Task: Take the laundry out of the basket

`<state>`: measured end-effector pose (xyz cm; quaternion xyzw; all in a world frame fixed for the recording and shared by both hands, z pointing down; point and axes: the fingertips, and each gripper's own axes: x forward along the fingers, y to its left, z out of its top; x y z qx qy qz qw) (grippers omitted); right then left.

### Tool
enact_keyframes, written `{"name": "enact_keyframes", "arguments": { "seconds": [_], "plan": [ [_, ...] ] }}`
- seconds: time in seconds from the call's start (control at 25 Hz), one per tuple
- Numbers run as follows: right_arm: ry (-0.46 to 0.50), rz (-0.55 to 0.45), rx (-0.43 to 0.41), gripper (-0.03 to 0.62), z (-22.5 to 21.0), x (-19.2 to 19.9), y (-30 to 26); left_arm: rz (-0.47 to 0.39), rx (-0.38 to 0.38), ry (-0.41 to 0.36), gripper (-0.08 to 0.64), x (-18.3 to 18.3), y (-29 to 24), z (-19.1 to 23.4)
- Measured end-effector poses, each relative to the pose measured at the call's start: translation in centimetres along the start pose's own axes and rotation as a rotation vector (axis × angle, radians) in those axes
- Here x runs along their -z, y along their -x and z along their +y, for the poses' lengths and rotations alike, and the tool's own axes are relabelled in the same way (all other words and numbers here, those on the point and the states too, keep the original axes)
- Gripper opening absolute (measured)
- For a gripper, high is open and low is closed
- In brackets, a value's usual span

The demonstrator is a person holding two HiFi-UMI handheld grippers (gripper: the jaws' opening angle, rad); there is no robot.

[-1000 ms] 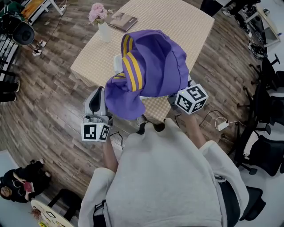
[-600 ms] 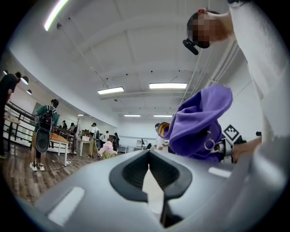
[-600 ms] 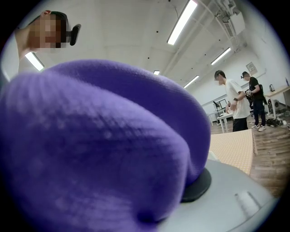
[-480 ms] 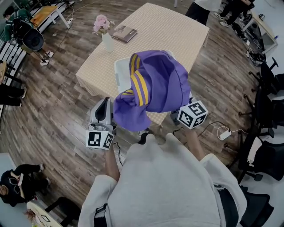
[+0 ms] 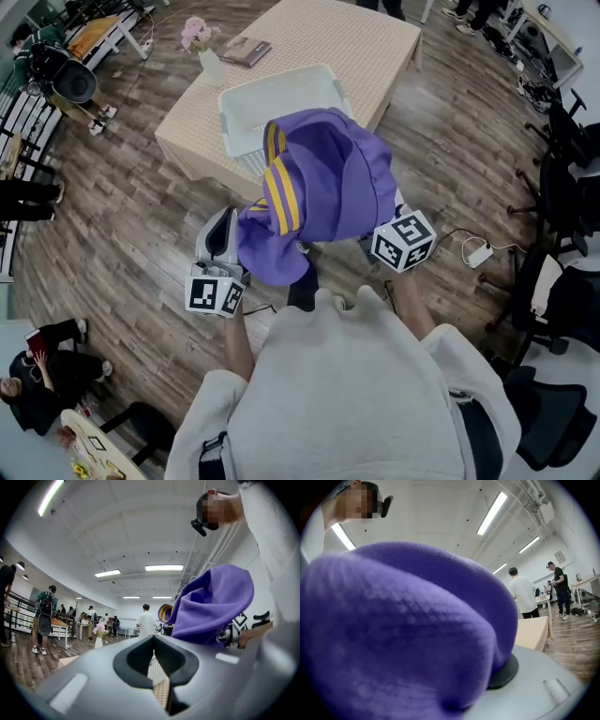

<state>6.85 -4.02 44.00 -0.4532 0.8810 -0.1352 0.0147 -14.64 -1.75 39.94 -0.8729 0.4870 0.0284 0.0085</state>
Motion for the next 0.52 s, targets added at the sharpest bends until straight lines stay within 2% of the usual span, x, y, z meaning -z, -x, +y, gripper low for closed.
{"name": "enact_keyframes", "arguments": {
  "seconds": [0.24, 0.52],
  "plan": [
    [0.016, -0.024, -0.02, 0.334, 2.7, 0.4, 4.8, -0.001, 0.006, -0.01, 0.009, -0.6, 4.1, -4.2],
    [-0.01, -0.034, -0.018, 0.334, 5.2, 1.5, 7.7, -0.011, 0.007, -0.018, 0.009, -1.2, 7.5, -6.1]
  ]
}}
